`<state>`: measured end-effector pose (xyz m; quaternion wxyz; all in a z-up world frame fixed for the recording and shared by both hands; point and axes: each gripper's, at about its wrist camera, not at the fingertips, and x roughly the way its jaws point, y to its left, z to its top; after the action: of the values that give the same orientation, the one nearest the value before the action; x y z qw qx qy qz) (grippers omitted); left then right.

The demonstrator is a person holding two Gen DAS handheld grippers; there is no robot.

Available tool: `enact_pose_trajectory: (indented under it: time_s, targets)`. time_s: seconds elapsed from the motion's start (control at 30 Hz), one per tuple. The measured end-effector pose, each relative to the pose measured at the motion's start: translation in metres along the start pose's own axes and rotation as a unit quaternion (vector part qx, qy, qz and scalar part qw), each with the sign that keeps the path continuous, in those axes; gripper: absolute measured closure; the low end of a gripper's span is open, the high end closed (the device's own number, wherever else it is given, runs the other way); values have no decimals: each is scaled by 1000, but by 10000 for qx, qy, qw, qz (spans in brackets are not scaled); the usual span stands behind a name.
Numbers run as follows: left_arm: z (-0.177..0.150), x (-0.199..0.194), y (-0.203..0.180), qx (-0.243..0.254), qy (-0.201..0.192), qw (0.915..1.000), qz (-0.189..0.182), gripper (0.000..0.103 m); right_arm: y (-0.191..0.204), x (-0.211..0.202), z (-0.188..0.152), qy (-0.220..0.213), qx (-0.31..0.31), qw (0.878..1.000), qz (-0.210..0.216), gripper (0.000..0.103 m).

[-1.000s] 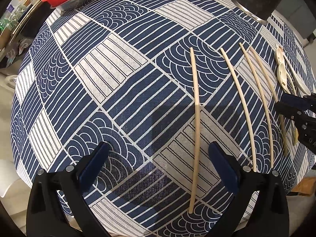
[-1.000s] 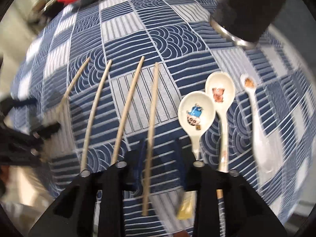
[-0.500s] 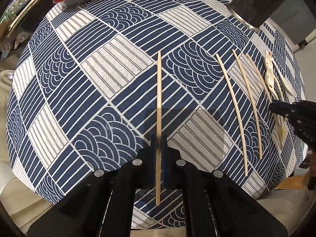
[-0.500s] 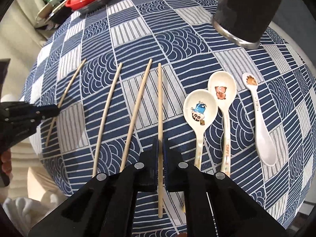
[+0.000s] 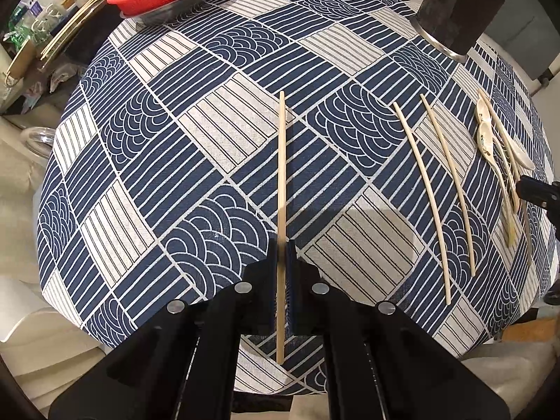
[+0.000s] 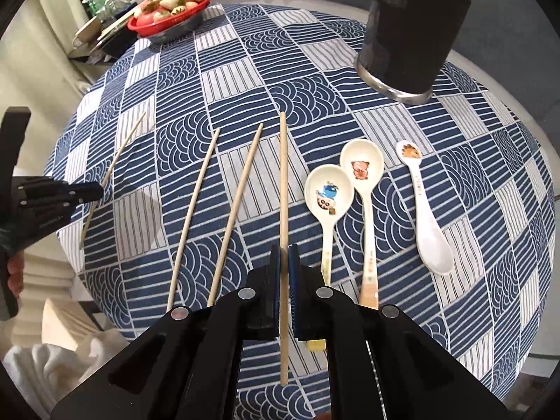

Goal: Organize utensils
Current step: 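Close the right gripper on one chopstick while the left gripper grasps another chopstick, then lift both held chopsticks upright and carry them over the black cup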

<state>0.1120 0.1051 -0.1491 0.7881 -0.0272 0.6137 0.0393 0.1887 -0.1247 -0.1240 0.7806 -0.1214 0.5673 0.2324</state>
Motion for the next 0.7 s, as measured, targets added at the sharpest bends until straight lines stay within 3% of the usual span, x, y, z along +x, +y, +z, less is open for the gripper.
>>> enact_pose_trajectory:
  time_s: [0.37,0.7]
  targets:
    - [-15,-21,-28,0,-175,9997,174,98,-15,-33,-26,-430,222,9987,-173,98]
    - [12,-37,-31,-17,-583,9983,-21,98,-39,-73,-30,-963,377,9938,-415,98]
